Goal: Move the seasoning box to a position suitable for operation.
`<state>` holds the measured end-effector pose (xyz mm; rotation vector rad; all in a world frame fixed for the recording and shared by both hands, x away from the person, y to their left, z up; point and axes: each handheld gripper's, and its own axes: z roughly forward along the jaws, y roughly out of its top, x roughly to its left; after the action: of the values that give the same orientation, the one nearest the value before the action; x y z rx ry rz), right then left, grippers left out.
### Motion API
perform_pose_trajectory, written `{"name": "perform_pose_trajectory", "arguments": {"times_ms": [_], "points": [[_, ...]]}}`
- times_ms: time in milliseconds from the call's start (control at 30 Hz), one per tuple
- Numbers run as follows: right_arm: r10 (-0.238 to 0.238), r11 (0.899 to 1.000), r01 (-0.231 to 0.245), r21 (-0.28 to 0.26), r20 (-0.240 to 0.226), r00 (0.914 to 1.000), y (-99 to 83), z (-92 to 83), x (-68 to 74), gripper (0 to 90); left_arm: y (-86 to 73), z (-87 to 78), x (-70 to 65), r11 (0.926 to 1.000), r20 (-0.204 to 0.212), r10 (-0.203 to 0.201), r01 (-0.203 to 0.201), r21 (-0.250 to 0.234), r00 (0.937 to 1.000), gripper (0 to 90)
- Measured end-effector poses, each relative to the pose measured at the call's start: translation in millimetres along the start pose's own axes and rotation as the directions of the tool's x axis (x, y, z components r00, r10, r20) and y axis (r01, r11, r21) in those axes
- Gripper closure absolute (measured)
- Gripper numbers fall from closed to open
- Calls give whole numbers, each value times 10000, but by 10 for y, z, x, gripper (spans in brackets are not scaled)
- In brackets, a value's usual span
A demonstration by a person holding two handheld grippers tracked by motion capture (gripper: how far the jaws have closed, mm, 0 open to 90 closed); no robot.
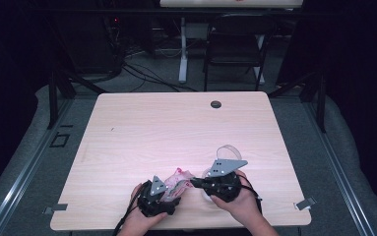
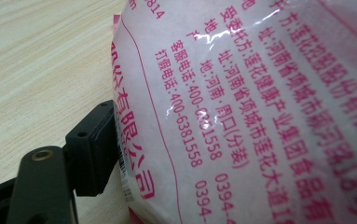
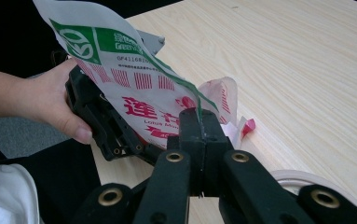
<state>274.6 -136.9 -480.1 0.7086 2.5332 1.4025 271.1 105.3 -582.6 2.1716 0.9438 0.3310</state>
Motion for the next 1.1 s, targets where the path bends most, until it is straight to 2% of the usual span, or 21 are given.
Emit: {"name": "perform_pose_trajectory", "arguments": {"times_ms": [333,533,667,1100], "points": [[17,10000,-17,-30,13,10000,-18,-2,-6,900,-6,34,0,10000,13,-45,45,22,10000,250],[24,10000,-24,-47,3,10000,-24,-2,-7,900,-10,43,2,9999,-80,146,-146,24,9999,251],[-4,10000,4,-18,11,10000,-27,-4,-9,900,-25,52,-21,9997,-258,222,-225,-99,9994,274],[-8,10000,8,-90,-19,10000,-44,-9,-9,900,-23,51,-20,9996,-348,220,-225,-141,9992,320]]}}
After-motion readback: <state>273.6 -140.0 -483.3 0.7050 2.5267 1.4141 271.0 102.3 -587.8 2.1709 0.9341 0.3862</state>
